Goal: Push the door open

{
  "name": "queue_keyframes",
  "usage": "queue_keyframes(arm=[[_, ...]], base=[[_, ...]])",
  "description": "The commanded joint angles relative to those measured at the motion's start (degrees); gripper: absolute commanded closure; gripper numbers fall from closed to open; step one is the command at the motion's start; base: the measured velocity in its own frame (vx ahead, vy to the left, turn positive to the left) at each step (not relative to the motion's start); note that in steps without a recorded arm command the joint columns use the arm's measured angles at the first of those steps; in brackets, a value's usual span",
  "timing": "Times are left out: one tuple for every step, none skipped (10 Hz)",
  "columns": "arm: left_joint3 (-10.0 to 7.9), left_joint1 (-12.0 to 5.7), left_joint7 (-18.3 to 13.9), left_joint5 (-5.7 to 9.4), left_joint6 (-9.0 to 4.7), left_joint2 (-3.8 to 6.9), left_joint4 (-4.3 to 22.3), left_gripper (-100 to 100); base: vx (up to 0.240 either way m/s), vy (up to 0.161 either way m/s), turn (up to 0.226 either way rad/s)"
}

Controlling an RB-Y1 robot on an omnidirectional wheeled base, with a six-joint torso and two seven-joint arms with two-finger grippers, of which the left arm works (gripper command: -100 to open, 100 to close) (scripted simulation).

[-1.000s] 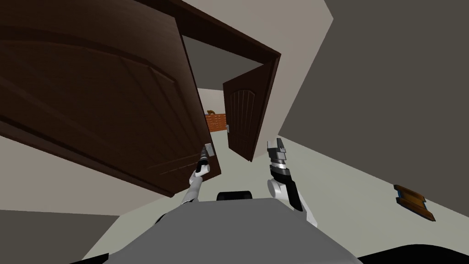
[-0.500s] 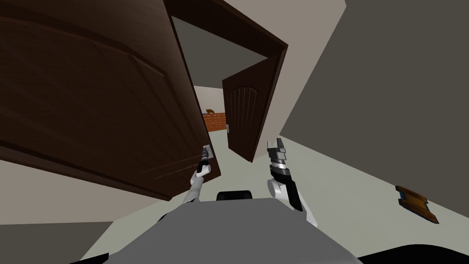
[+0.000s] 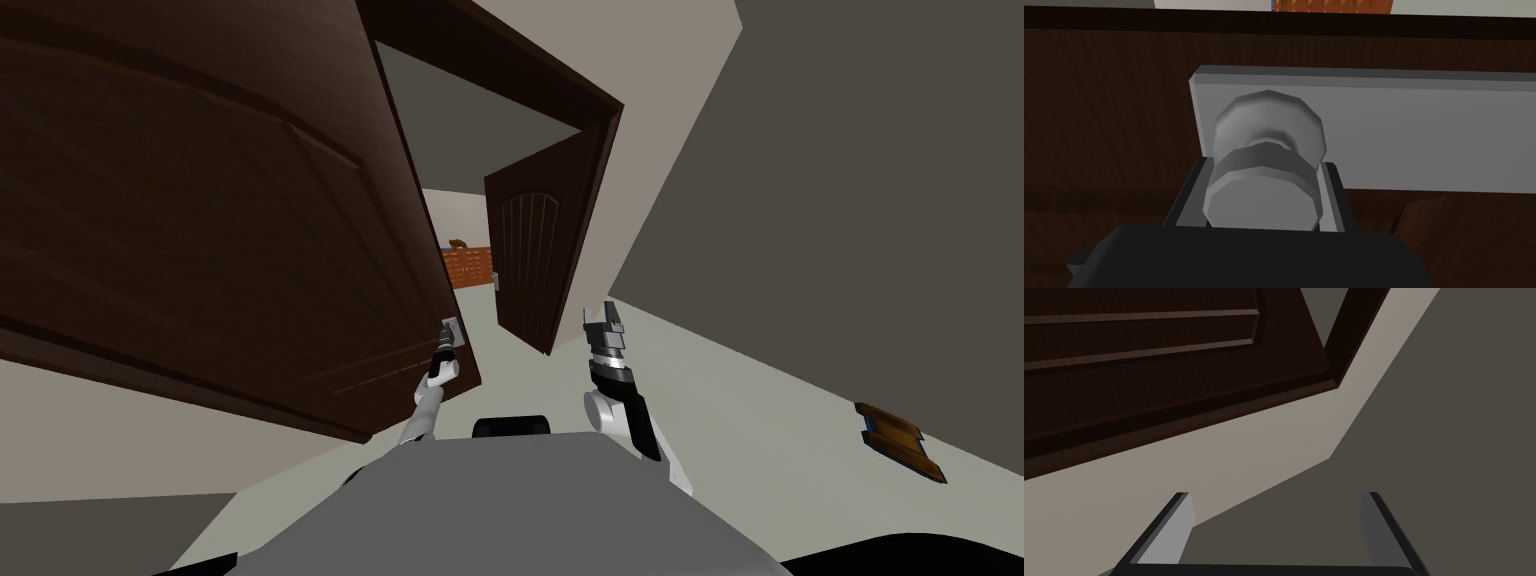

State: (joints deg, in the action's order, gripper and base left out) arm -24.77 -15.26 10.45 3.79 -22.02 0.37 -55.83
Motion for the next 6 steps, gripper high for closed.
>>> queue_keyframes(arm=[[-1.02,0.36,0.9,1.06,-0.10,0.84,-0.9,100],[-1.02,0.36,0.9,1.06,-0.10,0.84,-0.9,100],[-1.92,0.72,1.6,2.05,-0.02,1.40,-1.3,100],[-2.65,1.01,2.2,2.86,0.05,1.79,-1.6,100],[-3.39,1.31,2.9,3.68,0.12,2.17,-2.0,100],[-4.25,1.65,3.6,4.63,0.21,2.54,-2.3,100]], base=[[0.172,0.005,-0.043],[0.125,-0.005,-0.004],[0.151,-0.010,-0.036],[0.170,-0.001,-0.052],[0.202,-0.010,-0.052],[0.173,-0.021,-0.041]])
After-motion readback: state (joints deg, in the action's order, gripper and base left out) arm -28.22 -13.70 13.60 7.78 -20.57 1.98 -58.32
